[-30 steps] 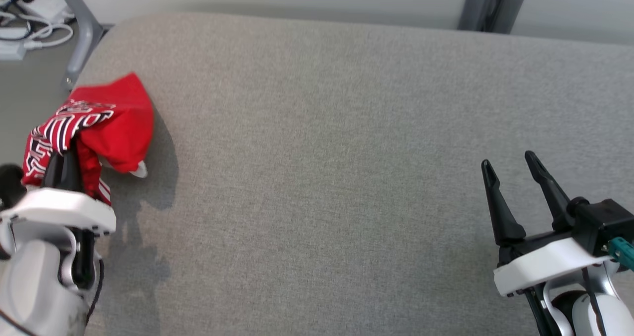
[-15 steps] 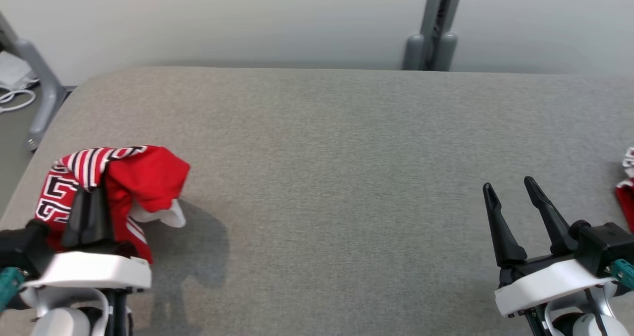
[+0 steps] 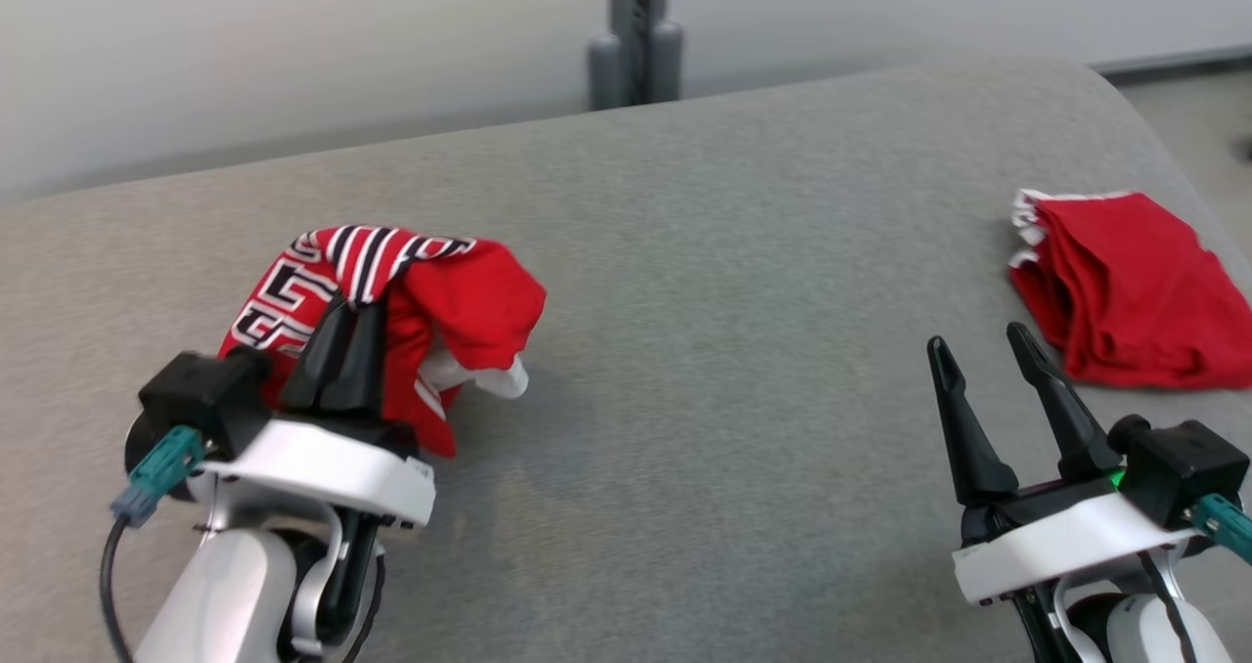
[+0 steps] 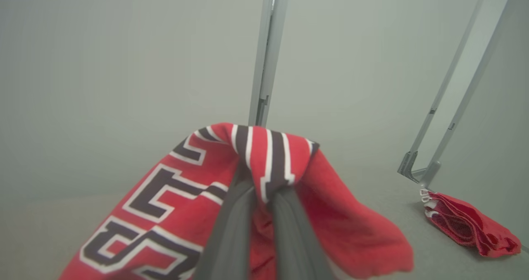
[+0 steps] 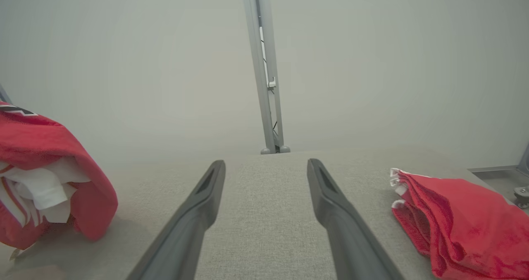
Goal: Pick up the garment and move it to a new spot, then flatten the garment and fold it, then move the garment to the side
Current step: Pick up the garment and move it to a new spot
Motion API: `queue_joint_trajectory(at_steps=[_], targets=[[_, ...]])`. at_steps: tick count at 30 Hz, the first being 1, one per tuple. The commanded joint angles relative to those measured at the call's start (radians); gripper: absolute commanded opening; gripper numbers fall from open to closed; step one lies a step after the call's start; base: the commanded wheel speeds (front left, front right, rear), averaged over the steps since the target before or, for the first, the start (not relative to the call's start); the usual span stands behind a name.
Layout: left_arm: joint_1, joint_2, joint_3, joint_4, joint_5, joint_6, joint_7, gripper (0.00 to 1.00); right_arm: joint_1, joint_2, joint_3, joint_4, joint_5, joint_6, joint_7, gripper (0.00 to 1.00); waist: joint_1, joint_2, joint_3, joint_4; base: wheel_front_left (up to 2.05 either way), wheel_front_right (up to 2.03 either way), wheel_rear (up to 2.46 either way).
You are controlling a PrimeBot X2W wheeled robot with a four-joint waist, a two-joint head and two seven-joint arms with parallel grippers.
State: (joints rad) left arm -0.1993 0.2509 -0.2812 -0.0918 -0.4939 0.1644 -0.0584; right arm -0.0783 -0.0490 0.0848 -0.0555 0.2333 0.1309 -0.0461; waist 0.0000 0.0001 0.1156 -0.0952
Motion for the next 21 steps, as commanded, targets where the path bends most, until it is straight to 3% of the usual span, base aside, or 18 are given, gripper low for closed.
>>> queue_joint_trajectory(at_steps=[1, 11, 19, 21], targets=[[-0.048, -0.003, -0.013, 0.030, 0.005, -0.015, 0.008, 0.00, -0.019, -0.005, 0.005, 0.008, 0.011, 0.000, -0.018, 1.00, 0.0000, -0.0001, 0.066, -0.113, 0.00, 0.00, 0.00], [-0.208, -0.076, -0.151, 0.282, 0.012, -0.108, 0.076, 0.00, -0.048, -0.004, 0.025, 0.071, 0.084, 0.000, -0.095, 1.00, 0.0000, -0.0001, 0.199, -0.307, 0.00, 0.00, 0.00], [-0.254, -0.104, -0.196, 0.421, -0.001, -0.159, 0.085, 0.00, -0.063, -0.004, 0.031, 0.119, 0.110, 0.000, -0.140, 1.00, 0.0000, -0.0001, 0.237, -0.344, 0.00, 0.00, 0.00], [-0.257, -0.121, -0.200, 0.449, -0.020, -0.172, 0.082, 0.68, -0.067, -0.003, 0.017, 0.134, 0.104, 0.000, -0.148, 1.00, 0.0000, -0.0001, 0.229, -0.323, 0.00, 0.00, 0.00]])
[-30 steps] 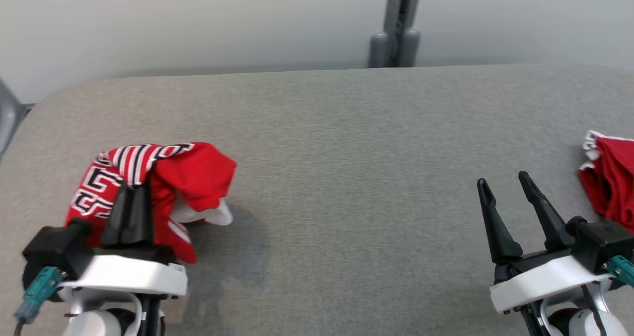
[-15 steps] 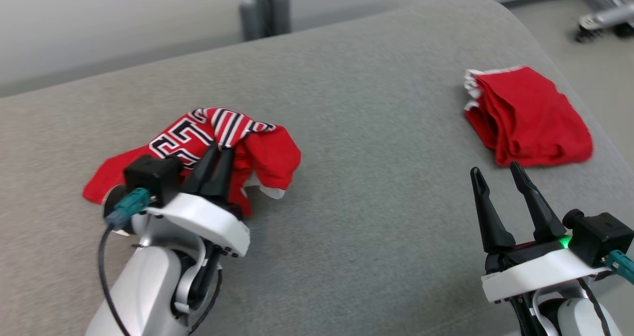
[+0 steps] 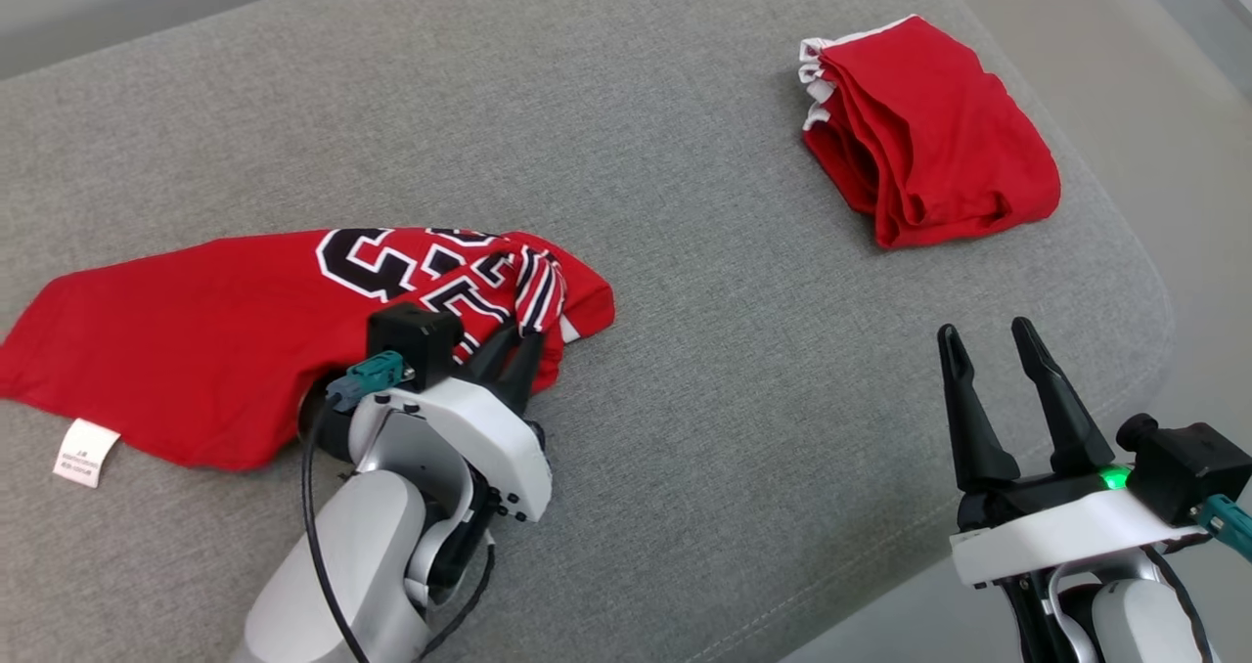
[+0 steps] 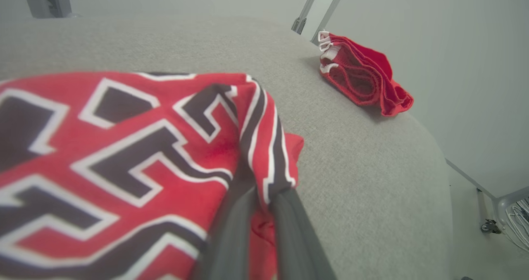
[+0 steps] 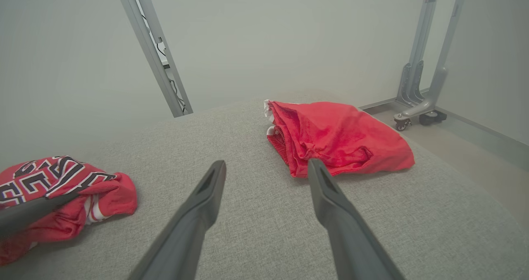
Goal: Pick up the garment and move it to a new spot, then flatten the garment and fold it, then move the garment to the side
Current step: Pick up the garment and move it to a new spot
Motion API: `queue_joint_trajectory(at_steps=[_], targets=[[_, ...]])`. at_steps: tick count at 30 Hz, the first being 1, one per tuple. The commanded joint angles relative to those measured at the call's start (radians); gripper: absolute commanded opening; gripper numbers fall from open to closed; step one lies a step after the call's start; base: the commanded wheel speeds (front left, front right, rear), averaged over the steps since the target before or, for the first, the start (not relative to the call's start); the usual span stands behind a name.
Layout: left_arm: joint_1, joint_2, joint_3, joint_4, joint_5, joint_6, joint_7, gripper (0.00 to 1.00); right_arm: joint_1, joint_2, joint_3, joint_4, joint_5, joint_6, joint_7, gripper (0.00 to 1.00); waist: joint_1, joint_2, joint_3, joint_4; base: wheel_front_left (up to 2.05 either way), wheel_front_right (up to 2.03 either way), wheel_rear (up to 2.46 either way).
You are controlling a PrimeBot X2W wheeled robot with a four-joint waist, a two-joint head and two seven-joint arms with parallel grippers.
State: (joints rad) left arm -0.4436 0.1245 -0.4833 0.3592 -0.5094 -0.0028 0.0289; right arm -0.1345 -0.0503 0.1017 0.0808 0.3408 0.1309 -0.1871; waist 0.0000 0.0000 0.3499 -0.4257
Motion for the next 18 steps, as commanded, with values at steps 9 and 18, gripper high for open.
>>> queue_joint_trajectory(at_steps=[9, 18], targets=[[0.034, -0.002, -0.031, -0.104, 0.012, -0.021, -0.078, 1.00, -0.032, -0.003, -0.046, 0.016, -0.063, 0.000, 0.010, 1.00, 0.0000, 0.0000, -0.073, 0.139, 0.00, 0.00, 0.00], [0.110, 0.062, 0.089, -0.205, 0.023, 0.092, -0.195, 1.00, -0.023, -0.003, -0.090, -0.006, -0.125, 0.000, 0.045, 1.00, 0.0000, 0.0000, -0.153, 0.284, 0.00, 0.00, 0.00]])
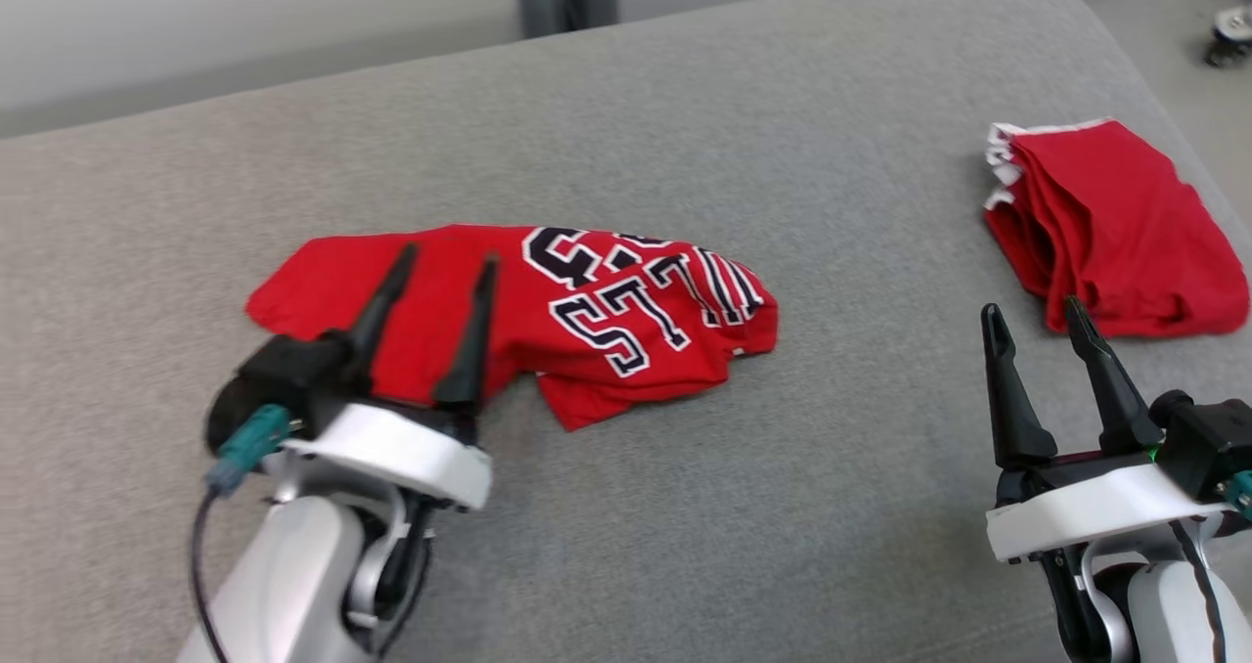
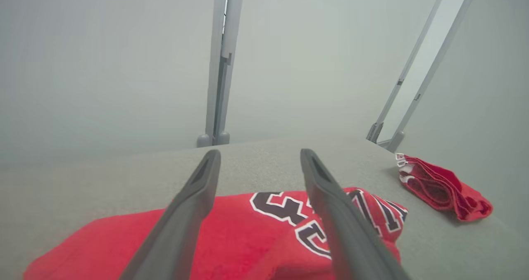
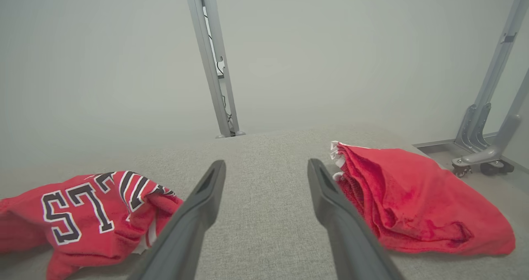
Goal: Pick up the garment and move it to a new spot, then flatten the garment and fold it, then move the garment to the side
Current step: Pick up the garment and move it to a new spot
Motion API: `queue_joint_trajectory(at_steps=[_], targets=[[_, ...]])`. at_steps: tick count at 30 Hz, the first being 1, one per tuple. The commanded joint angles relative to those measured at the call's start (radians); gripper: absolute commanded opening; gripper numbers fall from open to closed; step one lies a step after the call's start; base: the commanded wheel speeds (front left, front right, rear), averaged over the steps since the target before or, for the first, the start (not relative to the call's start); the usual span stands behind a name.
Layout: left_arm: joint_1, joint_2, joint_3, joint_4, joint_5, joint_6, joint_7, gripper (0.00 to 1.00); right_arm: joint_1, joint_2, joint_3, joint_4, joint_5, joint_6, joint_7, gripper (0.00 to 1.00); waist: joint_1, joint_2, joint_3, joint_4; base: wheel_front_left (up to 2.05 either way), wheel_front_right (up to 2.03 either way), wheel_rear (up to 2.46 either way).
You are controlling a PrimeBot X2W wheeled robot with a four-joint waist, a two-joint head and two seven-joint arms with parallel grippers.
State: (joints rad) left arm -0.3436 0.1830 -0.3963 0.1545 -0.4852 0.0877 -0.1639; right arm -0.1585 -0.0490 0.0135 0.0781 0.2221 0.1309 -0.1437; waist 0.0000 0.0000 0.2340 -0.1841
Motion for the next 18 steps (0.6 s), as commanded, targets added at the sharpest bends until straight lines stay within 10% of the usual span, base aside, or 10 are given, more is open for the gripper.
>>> queue_joint_trajectory(at_steps=[1, 18], targets=[[0.023, 0.016, 0.023, -0.005, -0.007, 0.014, -0.012, 1.00, 0.005, -0.004, -0.002, -0.006, -0.011, 0.000, 0.007, 1.00, 0.0000, 0.0000, -0.044, 0.054, 0.00, 0.00, 0.00], [0.275, 0.146, 0.172, -0.087, -0.038, 0.090, -0.055, 1.00, 0.109, -0.004, 0.014, -0.030, -0.077, 0.000, 0.081, 1.00, 0.0000, 0.0000, -0.203, 0.177, 0.00, 0.00, 0.00]])
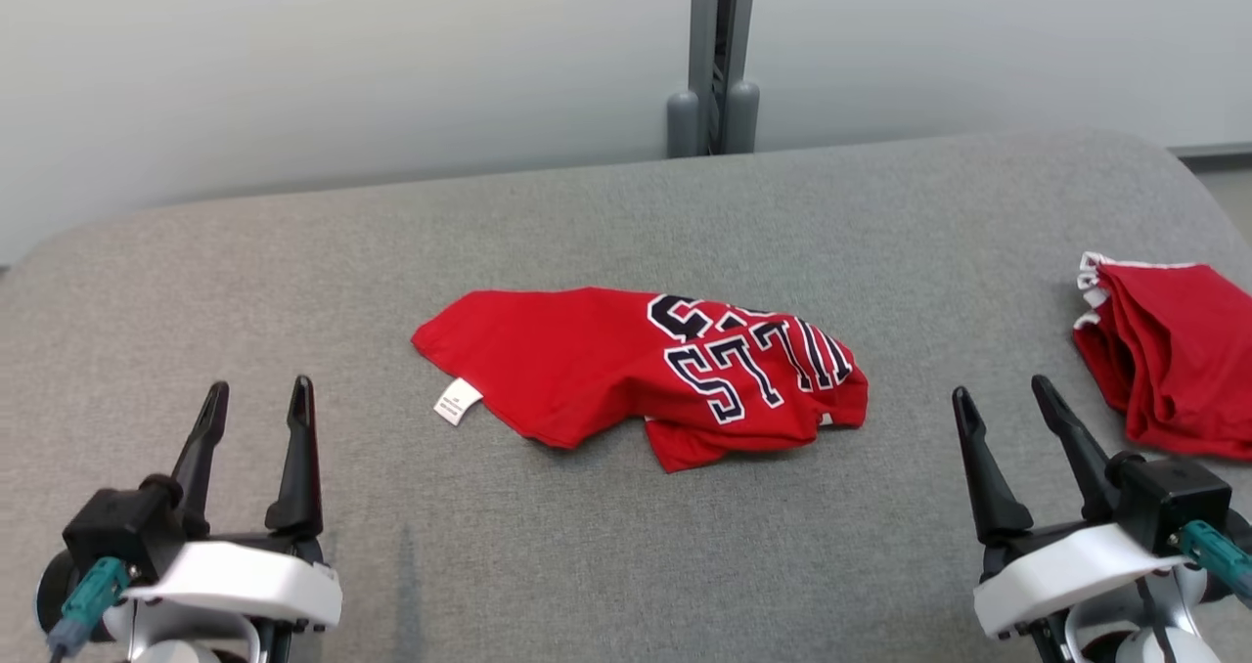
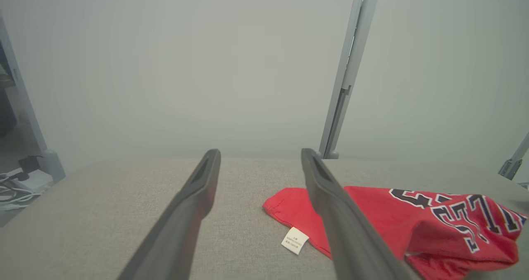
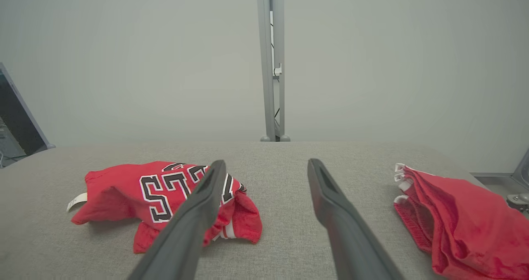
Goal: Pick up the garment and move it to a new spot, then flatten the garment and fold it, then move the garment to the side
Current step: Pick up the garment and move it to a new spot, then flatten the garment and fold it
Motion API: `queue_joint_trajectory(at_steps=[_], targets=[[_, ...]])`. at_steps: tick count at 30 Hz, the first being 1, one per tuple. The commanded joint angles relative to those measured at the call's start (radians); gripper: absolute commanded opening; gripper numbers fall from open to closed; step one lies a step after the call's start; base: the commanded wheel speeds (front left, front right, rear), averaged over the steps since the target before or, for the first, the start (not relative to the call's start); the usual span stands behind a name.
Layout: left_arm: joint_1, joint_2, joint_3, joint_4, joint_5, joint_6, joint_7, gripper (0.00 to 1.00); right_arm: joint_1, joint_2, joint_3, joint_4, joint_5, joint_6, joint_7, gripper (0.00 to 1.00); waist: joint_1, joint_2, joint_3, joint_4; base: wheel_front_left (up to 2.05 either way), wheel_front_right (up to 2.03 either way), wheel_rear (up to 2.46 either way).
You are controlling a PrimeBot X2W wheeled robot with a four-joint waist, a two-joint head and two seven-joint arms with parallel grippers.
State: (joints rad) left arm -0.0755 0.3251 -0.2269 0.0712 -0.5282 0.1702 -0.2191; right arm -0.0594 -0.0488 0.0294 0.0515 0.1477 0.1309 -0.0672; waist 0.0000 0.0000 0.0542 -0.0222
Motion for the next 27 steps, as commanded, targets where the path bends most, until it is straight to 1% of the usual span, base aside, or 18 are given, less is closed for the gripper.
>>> queue_joint_trajectory(at_steps=[1, 5, 11, 15, 27], targets=[[0.021, 0.006, 0.001, -0.012, 0.006, 0.010, 0.002, 1.00, 0.018, -0.005, 0.000, -0.007, -0.005, 0.000, 0.006, 1.00, 0.0000, 0.0000, -0.031, 0.018, 0.00, 0.00, 0.00], [0.077, 0.016, -0.004, -0.042, 0.010, 0.026, 0.011, 1.00, 0.054, -0.005, 0.005, -0.028, -0.009, 0.000, 0.024, 1.00, 0.0000, 0.0000, -0.062, 0.022, 0.00, 0.00, 0.00], [0.127, 0.028, -0.017, -0.071, 0.016, 0.038, 0.030, 1.00, 0.098, -0.005, 0.003, -0.068, -0.011, 0.000, 0.044, 1.00, 0.0000, 0.0000, -0.080, 0.026, 0.00, 0.00, 0.00], [0.131, 0.030, -0.019, -0.077, 0.016, 0.046, 0.039, 1.00, 0.114, -0.005, -0.005, -0.089, -0.006, 0.000, 0.054, 1.00, 0.0000, 0.0000, -0.083, 0.028, 0.00, 0.00, 0.00], [0.114, 0.035, -0.022, -0.069, 0.004, 0.048, 0.046, 1.00, 0.118, -0.005, -0.016, -0.109, 0.001, 0.000, 0.057, 1.00, 0.0000, 0.0000, -0.075, 0.020, 0.00, 0.00, 0.00]])
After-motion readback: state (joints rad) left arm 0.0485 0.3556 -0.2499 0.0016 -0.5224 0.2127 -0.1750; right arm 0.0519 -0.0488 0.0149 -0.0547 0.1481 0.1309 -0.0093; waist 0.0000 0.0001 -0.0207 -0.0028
